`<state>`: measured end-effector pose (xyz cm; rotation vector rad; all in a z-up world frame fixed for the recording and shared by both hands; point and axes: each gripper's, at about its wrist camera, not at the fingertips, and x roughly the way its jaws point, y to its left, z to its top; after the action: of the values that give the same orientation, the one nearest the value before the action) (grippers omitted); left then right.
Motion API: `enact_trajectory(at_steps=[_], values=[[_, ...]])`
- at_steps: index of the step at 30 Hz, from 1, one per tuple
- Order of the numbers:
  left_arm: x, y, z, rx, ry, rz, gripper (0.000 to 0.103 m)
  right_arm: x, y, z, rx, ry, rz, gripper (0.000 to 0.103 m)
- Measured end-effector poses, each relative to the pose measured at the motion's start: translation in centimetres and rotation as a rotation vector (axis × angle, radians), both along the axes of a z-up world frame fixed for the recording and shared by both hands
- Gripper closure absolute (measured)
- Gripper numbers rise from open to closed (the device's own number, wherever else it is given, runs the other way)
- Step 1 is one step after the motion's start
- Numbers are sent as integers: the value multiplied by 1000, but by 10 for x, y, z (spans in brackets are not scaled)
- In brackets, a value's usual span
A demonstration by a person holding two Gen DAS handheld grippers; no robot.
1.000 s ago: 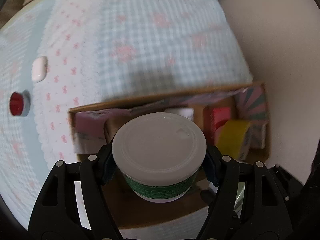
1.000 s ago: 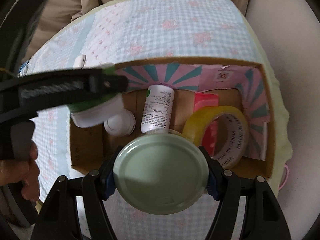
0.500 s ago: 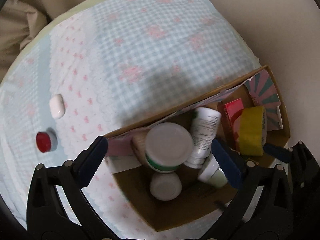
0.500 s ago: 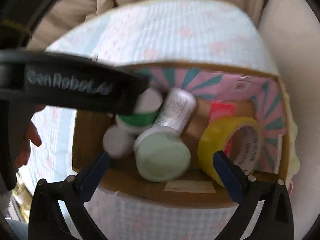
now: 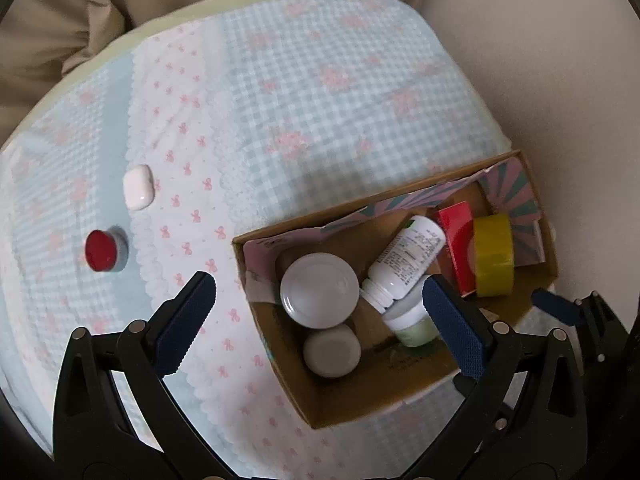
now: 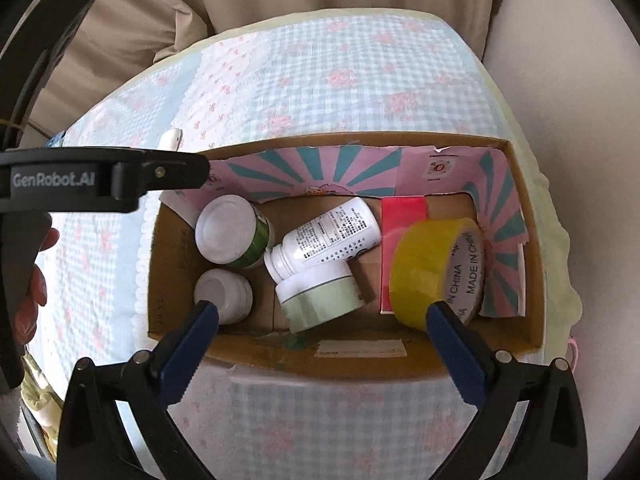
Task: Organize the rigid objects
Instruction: 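Release the green-labelled jar with the left tool while the right releases the pale green jar, then move both tools back toward the red cap and white case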
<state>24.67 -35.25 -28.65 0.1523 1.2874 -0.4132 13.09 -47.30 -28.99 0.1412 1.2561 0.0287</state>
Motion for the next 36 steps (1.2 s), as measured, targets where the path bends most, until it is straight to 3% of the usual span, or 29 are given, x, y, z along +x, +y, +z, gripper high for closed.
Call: enact_trajectory(at_steps=[9,15,25,36], values=[[-35,21,42,-64,-59,-9,0,-24,19,33,-44,-67,2,0],[-65,63,70,-101,-92,0,0,-46,39,61,-71,-54,-31,0],[-91,184,115,-128,-192,39,0,-67,101,115,-110,-128,-87,0],[-68,312,107,-99,-247,66,0,-38,190,144,-76,-176,-130,0]])
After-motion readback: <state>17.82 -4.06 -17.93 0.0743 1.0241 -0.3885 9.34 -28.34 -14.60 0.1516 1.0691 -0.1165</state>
